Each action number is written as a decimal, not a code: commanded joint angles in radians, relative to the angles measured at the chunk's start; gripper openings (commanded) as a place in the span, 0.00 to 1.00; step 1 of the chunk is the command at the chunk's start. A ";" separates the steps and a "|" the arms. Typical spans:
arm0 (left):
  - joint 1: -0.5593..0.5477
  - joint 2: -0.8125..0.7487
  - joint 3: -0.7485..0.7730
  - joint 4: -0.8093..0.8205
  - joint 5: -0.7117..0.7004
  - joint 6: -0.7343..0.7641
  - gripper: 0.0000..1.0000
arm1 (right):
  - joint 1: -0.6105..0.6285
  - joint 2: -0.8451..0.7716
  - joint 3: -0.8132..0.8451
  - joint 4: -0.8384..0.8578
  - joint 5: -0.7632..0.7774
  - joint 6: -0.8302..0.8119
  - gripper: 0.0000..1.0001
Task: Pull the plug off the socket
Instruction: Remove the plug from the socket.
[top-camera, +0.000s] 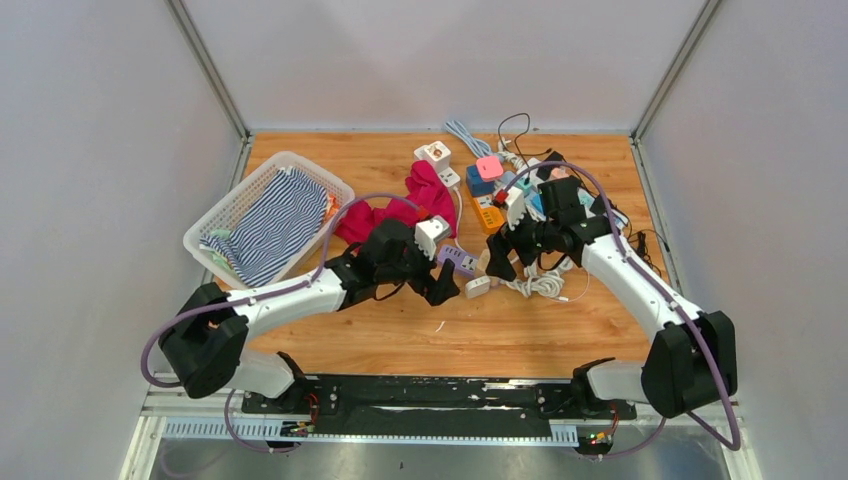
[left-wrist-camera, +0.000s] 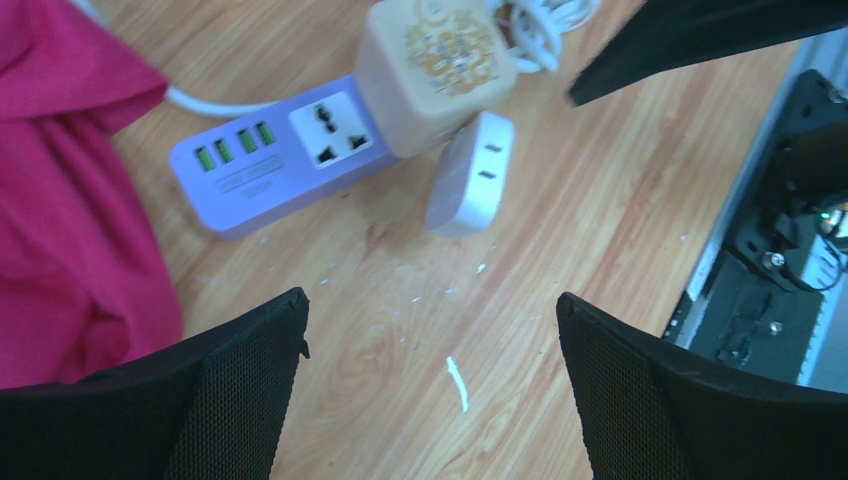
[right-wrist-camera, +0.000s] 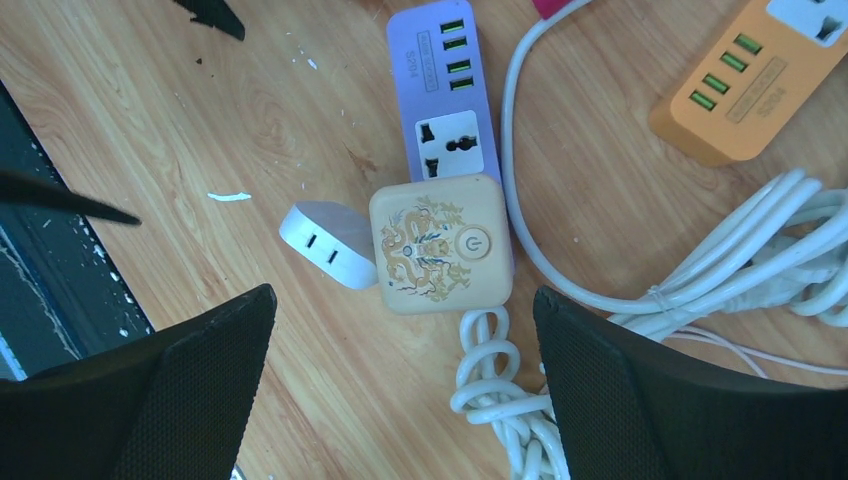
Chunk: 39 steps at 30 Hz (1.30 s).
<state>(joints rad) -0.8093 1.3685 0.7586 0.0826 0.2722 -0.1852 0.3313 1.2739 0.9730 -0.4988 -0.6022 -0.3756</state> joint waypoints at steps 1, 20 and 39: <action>-0.050 0.008 0.003 0.117 0.049 0.025 0.95 | 0.004 0.029 0.017 0.001 -0.016 0.081 0.99; -0.214 0.041 -0.153 0.492 -0.241 0.003 0.96 | 0.026 0.175 0.089 0.000 -0.027 0.110 0.94; -0.213 0.231 -0.222 0.760 -0.267 0.087 0.80 | 0.086 0.252 0.116 -0.038 0.072 0.054 0.93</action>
<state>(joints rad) -1.0233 1.5562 0.5419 0.7261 0.0208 -0.1448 0.3851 1.5043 1.0550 -0.5022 -0.5663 -0.2993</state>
